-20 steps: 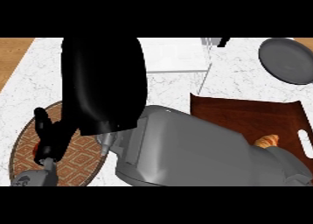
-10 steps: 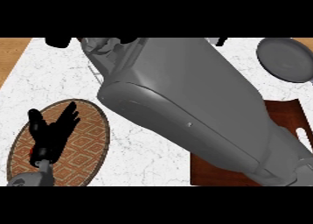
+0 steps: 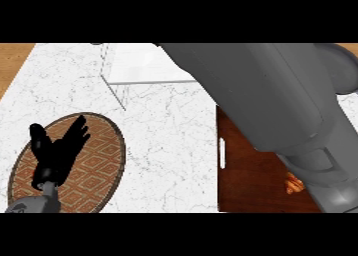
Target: Pick the sweet potato from the tray and place it in the tiered shelf
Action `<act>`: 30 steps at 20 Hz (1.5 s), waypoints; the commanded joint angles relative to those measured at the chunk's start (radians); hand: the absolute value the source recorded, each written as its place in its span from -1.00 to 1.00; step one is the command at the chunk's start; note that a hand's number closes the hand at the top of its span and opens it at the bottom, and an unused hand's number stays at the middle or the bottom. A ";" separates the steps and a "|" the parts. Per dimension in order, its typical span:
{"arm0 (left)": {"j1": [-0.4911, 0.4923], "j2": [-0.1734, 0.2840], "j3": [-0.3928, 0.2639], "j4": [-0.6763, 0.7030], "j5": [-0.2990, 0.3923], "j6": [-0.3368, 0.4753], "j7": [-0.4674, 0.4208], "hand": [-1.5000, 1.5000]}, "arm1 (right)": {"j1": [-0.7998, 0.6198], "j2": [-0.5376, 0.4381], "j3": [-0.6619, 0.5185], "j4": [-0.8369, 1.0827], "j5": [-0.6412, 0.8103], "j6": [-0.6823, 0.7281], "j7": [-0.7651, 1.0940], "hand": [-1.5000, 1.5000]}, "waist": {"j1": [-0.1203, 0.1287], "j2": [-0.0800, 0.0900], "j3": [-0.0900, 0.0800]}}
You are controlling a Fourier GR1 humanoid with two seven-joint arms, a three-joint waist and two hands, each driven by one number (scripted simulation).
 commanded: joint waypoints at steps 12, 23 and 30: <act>-0.018 -0.007 0.008 0.010 -0.004 -0.013 0.025 0.00 | -0.010 0.015 -0.065 0.401 0.078 -0.156 -0.305 1.00 | 0.013 0.007 -0.002; -0.034 -0.031 -0.003 0.038 -0.028 -0.004 0.014 0.00 | -0.098 -0.012 -0.144 0.565 0.066 -0.194 -0.474 1.00 | 0.018 0.010 -0.003; -0.029 -0.010 0.011 0.000 -0.026 -0.011 0.035 0.00 | -0.095 -0.008 -0.125 0.663 0.112 -0.197 -0.534 1.00 | 0.028 0.014 -0.003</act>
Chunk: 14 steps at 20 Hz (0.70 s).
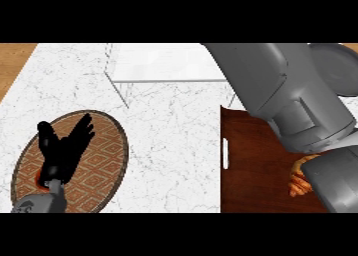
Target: Pick the sweet potato from the tray and place it in the tiered shelf
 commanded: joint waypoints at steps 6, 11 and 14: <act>0.007 -0.002 0.013 0.019 0.002 0.001 0.010 0.00 | -0.007 0.007 -0.110 -0.008 -0.065 -0.151 0.060 -1.00 | -0.011 -0.002 -0.002; -0.003 -0.006 0.008 0.005 -0.001 -0.001 0.015 0.00 | -0.022 0.004 -0.203 -0.050 -0.150 -0.204 0.014 -1.00 | -0.006 -0.001 -0.002; 0.026 0.003 0.007 -0.023 -0.004 -0.001 0.030 0.00 | -0.039 -0.044 -0.268 -0.074 -0.213 -0.188 -0.018 -1.00 | -0.003 -0.003 -0.001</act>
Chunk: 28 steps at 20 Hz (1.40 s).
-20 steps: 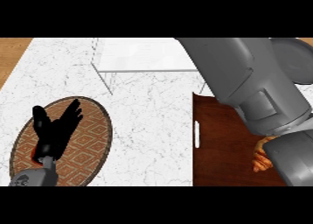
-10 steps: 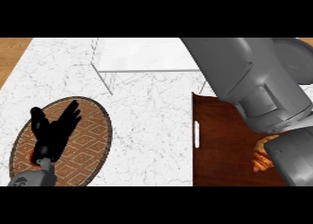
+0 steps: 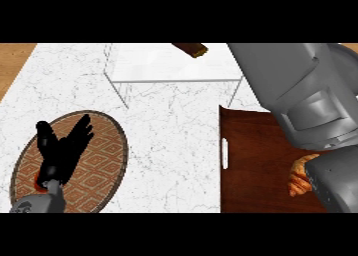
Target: Pick the sweet potato from the tray and place it in the tiered shelf
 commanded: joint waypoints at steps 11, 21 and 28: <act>0.046 0.020 0.034 0.018 0.010 -0.025 -0.033 0.00 | 0.015 -0.110 -0.124 -0.076 -0.066 -0.235 -0.022 -1.00 | -0.022 -0.009 -0.001; 0.039 -0.005 0.038 -0.002 -0.001 0.020 0.011 0.00 | 0.220 -0.261 -0.206 -0.281 -0.171 -0.184 0.013 -1.00 | -0.057 -0.020 0.001; 0.066 -0.021 0.043 0.056 -0.011 -0.004 -0.094 0.00 | 0.362 -0.368 -0.209 -0.523 -0.263 0.032 0.079 -1.00 | -0.054 -0.017 0.000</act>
